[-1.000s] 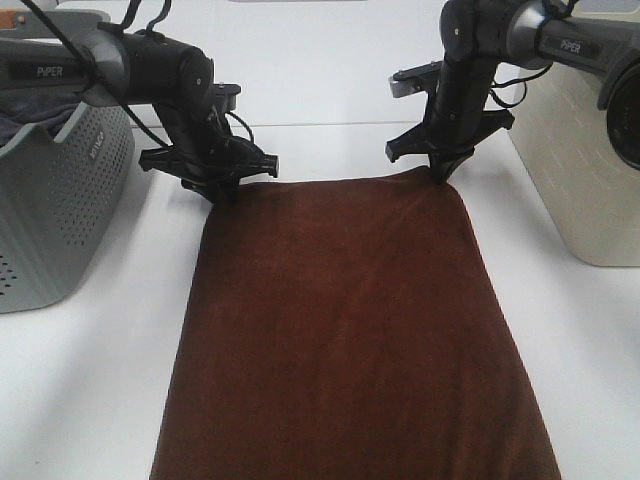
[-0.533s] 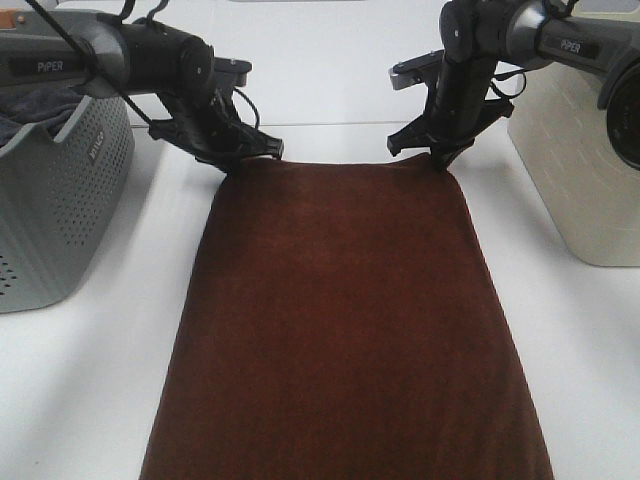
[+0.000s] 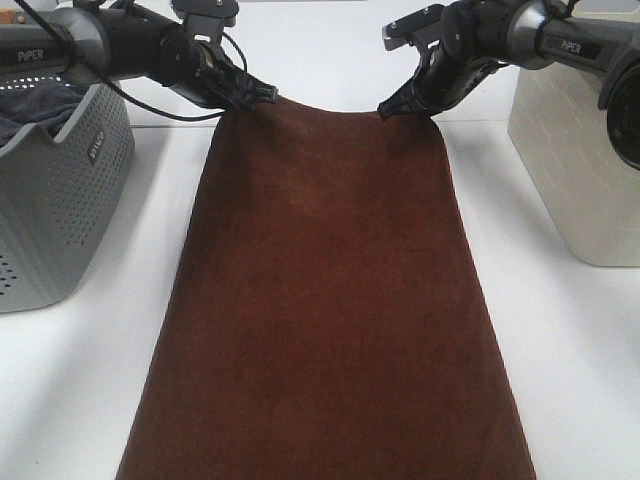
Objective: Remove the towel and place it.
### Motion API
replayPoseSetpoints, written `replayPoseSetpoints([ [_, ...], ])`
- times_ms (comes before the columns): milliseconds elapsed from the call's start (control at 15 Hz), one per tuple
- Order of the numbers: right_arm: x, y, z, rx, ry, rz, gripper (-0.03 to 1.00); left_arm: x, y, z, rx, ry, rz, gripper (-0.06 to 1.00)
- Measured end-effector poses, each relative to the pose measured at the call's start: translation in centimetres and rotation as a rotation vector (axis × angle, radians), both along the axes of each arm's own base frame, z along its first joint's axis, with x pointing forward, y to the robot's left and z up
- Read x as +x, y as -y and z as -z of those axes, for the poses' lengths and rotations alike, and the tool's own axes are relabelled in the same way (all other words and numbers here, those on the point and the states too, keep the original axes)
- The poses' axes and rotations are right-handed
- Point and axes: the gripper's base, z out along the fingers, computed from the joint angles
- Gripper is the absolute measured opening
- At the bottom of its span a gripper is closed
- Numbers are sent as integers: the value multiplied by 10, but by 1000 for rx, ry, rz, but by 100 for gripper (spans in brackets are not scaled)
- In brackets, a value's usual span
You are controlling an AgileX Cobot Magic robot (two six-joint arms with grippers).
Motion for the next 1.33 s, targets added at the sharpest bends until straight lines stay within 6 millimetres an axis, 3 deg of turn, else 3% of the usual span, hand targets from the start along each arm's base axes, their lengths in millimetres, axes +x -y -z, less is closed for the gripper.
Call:
replayPoseSetpoints([
  [200, 8, -2, -9, 39, 125, -25, 0, 7, 4, -2, 1, 122, 51, 1],
  [467, 18, 12, -16, 72, 224, -15, 0, 17, 5, 17, -1, 148, 61, 1],
  [733, 22, 16, -21, 95, 293, -18, 0, 27, 6, 8, -39, 237, 67, 1],
  [1000, 24, 16, -23, 107, 327, -25, 0, 30, -2, 14, -40, 239, 55, 1],
  [1267, 25, 18, -9, 101, 305, -20, 4, 35, -17, 13, -71, 235, 9, 3],
  [1333, 25, 19, -4, 98, 295, -19, 6, 35, -17, 13, -71, 235, 9, 8],
])
